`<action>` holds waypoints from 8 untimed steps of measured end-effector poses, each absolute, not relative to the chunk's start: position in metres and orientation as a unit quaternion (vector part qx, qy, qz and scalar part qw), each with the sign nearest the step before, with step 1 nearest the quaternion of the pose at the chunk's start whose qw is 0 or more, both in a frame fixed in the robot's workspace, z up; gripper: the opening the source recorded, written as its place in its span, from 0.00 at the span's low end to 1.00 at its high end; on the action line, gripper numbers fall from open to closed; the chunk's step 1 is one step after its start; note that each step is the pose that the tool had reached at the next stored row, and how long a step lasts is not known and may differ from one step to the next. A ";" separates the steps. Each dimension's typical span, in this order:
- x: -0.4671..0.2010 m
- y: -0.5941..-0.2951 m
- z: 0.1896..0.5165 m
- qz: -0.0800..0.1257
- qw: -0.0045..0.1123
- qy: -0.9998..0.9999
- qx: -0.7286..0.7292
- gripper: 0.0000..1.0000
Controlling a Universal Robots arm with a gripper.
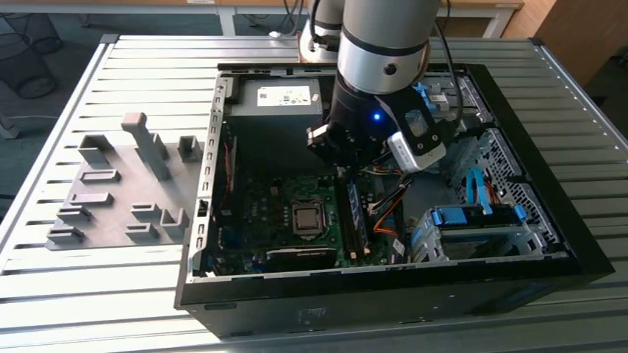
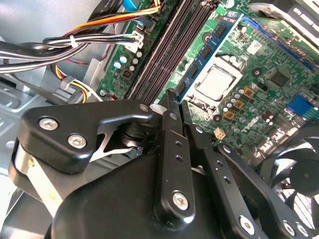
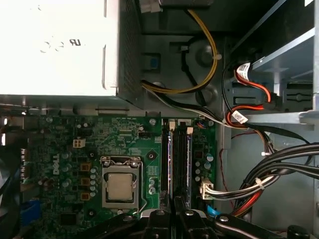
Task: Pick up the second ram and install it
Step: 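Insert the second ram into the second slot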
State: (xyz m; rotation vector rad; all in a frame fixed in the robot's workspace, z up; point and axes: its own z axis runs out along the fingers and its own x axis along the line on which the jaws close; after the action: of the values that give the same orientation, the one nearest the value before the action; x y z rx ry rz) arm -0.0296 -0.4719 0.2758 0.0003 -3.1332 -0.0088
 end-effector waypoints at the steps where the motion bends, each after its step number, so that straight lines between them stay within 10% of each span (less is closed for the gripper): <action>1: -0.029 -0.472 0.274 -0.003 0.004 -1.000 0.000 0.14; 8: -0.029 -0.475 0.267 -0.003 0.004 -1.000 0.000 0.14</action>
State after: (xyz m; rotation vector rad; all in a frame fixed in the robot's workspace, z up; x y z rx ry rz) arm -0.0292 -0.4747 0.2672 -0.0002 -3.1331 -0.0086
